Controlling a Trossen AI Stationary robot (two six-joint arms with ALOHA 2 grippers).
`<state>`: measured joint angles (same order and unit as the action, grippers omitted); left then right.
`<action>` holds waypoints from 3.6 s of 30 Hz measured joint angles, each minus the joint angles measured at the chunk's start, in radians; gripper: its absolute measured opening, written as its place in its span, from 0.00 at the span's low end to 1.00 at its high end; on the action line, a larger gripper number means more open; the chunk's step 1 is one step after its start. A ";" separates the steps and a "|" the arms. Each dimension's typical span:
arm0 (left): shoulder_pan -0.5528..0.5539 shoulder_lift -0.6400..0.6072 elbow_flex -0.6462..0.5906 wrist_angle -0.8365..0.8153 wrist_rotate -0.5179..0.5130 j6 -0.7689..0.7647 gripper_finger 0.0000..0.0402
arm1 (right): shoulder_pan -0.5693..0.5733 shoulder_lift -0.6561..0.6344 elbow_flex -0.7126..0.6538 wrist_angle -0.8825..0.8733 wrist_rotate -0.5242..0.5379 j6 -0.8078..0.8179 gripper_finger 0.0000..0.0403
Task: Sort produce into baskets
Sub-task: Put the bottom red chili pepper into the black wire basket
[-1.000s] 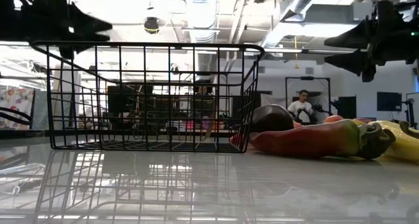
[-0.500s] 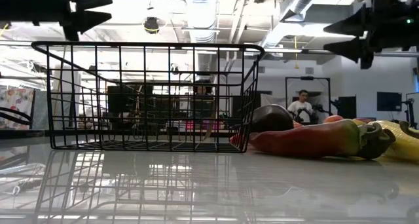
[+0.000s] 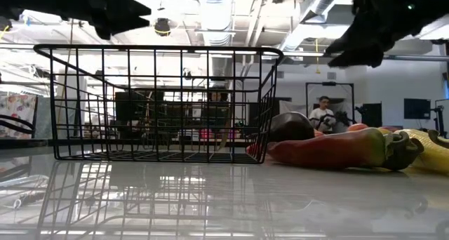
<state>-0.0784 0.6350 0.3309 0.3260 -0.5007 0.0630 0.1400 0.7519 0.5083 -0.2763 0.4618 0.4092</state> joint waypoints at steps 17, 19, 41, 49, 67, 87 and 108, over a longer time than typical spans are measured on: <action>0.000 -0.036 0.001 0.033 -0.001 0.018 0.62 | 0.263 0.551 0.396 -0.278 -0.014 0.193 0.75; 0.000 -0.040 0.001 0.033 0.005 0.019 0.62 | 0.271 0.570 0.418 -0.276 -0.014 0.212 0.75; 0.000 -0.055 0.002 0.200 0.052 0.142 0.62 | 0.418 0.792 0.685 -0.533 -0.263 0.576 0.75; 0.000 -0.055 0.002 0.240 0.047 0.194 0.62 | 0.446 0.906 0.729 -0.614 -0.430 0.821 0.75; 0.001 -0.055 0.002 0.277 0.050 0.215 0.62 | 0.528 1.201 1.004 -0.840 -0.557 1.089 0.75; 0.001 -0.055 0.002 0.279 0.052 0.222 0.62 | 0.560 1.266 0.979 -0.750 -0.475 1.055 0.75; 0.001 -0.055 0.001 0.279 0.051 0.233 0.62 | 0.559 1.264 0.926 -0.768 -0.484 1.025 0.50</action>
<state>-0.0776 0.5797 0.3321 0.6051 -0.4492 0.2962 0.6987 2.0161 1.4346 -1.0447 -0.0219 1.4340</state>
